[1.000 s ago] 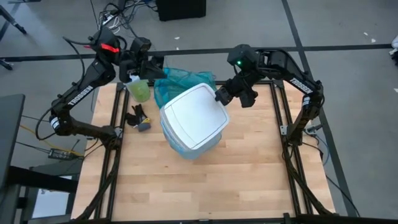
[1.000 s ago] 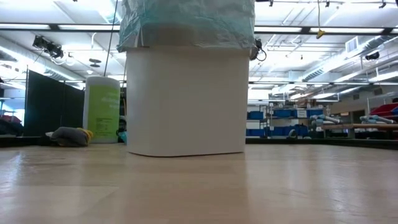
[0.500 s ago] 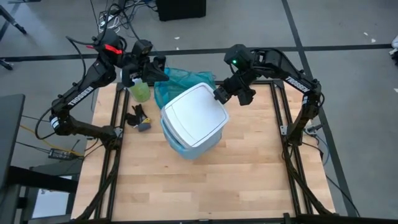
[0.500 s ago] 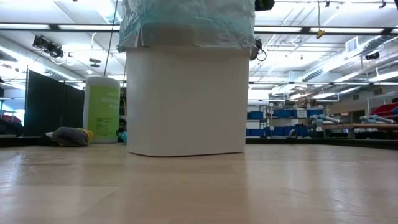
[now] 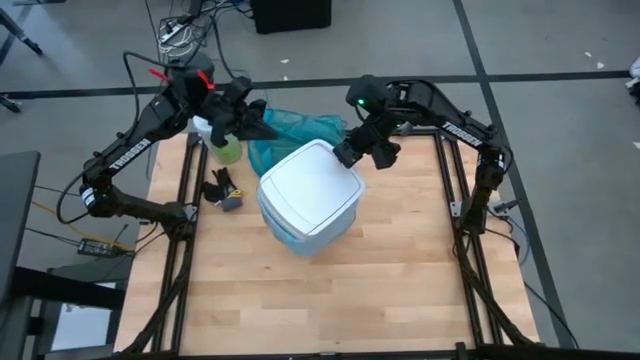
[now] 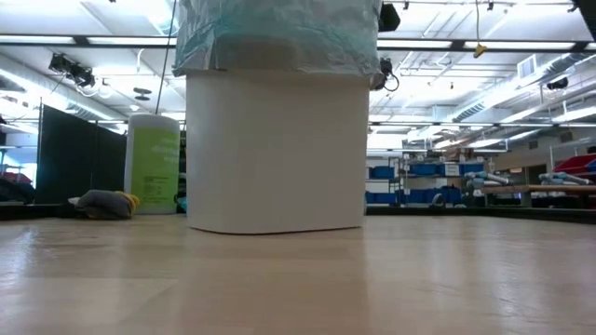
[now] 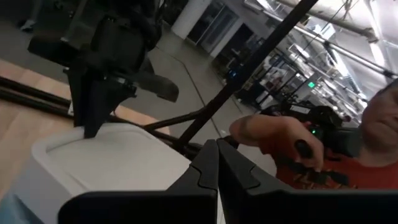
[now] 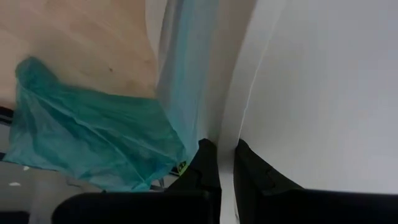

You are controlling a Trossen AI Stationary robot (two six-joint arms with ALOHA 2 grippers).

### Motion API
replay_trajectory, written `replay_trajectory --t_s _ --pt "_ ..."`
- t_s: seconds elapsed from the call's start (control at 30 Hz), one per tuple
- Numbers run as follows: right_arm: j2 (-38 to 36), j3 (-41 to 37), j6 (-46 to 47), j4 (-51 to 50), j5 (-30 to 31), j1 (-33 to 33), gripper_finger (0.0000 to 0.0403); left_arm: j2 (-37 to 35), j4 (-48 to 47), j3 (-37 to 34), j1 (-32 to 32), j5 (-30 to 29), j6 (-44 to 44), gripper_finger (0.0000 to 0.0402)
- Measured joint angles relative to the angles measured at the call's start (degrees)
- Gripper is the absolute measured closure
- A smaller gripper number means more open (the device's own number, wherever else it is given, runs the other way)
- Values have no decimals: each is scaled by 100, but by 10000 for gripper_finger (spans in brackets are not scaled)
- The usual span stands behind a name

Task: Place trash/remove bag and relplace
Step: Put the white trash lid on the white trash bin

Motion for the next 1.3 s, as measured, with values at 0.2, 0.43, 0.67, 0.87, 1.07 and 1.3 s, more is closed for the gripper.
replay_trajectory --t_s 0.2,0.43,0.67,0.87,1.07,1.3 --pt "37 -1 -2 11 2 1 386 0 -250 0 0 -176 293 396" --pt "28 -1 -3 1 2 31 386 -2 -1449 0 0 -779 859 396" --pt "28 -1 -30 -10 16 137 386 17 -2617 0 0 -1854 1313 396" --pt "28 -1 -90 -89 116 274 386 17 -2713 0 0 -1906 1328 396" --pt "28 -1 -66 -104 111 361 386 33 -2817 0 0 -1961 1359 396" --pt "28 -1 -74 -83 118 361 388 39 -4087 0 0 -2962 1981 396"
